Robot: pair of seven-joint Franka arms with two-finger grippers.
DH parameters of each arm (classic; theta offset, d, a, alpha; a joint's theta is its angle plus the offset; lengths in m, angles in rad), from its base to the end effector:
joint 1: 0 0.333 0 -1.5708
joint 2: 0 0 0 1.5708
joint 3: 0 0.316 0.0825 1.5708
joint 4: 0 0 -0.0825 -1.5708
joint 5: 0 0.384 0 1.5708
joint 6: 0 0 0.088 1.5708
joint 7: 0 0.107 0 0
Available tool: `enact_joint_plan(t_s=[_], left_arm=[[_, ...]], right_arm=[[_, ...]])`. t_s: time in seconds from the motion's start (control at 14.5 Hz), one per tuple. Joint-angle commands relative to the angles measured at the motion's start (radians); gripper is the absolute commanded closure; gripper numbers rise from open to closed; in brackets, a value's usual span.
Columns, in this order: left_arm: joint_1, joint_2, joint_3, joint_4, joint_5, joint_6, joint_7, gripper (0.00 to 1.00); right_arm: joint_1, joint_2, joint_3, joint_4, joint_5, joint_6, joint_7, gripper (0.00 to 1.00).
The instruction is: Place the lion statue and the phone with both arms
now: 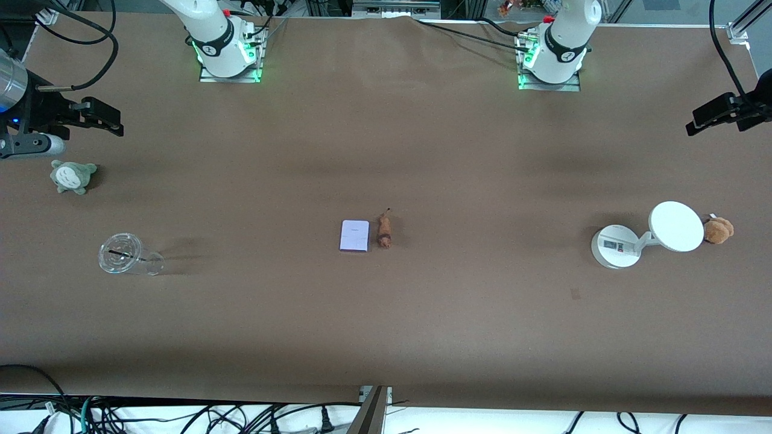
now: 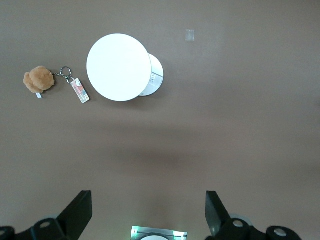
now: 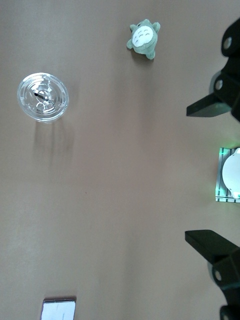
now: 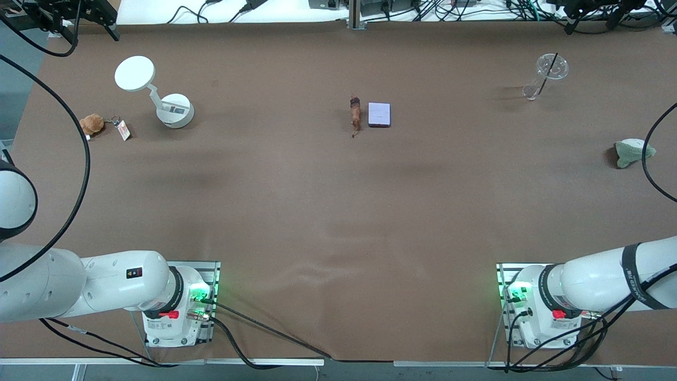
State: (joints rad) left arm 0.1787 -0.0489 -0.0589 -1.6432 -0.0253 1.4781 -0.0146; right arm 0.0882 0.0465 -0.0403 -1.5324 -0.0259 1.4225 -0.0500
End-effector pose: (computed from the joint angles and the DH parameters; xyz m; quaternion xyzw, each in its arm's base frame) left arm 0.5245 0.0594 0.6096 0.9960 0.0667 -0.0574 0.0142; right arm 0.5515 0.0239 0.6049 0.9957 0.0478 -0.0781 0.0138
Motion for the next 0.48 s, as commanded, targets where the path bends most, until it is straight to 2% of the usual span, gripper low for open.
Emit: enact_joint_plan(t_s=[0.0, 0.41], left_arm=[[-0.001, 0.006, -0.019, 0.019, -0.004, -0.007, -0.010, 0.00], [0.011, 0.000, -0.016, 0.011, -0.004, -0.012, -0.007, 0.00]], right_arm=[[-0.008, 0.007, 0.007, 0.021, -0.002, -0.011, -0.010, 0.00], [-0.007, 0.007, 0.007, 0.021, -0.002, -0.011, -0.008, 0.00]])
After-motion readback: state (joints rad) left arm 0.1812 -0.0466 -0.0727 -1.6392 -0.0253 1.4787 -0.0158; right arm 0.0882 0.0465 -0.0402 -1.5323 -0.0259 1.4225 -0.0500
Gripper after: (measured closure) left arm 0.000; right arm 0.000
